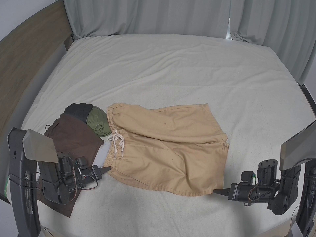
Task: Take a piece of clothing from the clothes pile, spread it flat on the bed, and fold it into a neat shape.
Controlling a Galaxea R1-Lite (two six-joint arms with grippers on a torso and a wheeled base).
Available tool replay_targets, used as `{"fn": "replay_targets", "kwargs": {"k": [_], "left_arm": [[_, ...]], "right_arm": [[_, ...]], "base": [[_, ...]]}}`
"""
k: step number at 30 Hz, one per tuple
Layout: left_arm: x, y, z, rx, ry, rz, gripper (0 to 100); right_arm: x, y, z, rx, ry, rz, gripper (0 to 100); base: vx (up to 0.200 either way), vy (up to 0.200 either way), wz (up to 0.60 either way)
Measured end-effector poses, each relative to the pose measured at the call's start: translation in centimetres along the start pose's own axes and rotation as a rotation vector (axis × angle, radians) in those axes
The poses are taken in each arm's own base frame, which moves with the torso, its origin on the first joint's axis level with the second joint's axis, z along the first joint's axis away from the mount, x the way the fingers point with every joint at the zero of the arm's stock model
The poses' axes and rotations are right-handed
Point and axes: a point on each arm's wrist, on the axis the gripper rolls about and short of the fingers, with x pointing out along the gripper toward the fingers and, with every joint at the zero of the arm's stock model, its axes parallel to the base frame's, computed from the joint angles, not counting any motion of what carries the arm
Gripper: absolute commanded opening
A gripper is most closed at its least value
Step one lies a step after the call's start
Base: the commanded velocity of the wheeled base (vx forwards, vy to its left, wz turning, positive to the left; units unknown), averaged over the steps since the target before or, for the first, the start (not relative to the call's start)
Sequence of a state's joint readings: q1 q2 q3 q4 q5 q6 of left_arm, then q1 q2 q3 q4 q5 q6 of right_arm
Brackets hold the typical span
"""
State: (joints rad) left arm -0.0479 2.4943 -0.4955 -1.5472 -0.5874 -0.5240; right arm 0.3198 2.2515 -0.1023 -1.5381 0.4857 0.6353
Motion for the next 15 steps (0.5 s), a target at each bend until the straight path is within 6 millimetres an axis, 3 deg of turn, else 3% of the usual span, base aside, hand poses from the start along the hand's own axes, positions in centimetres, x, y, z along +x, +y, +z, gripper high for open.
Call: {"fn": "replay_targets", "kwargs": {"k": [15], "left_arm": [[-0.64, -0.46, 0.19, 0.000, 0.016, -0.036, 0]], "right_arm": [[-0.24, -0.32, -0.40, 0.010, 0.008, -0.029, 0]], "base": [[0.000, 0.000, 0.00]]}}
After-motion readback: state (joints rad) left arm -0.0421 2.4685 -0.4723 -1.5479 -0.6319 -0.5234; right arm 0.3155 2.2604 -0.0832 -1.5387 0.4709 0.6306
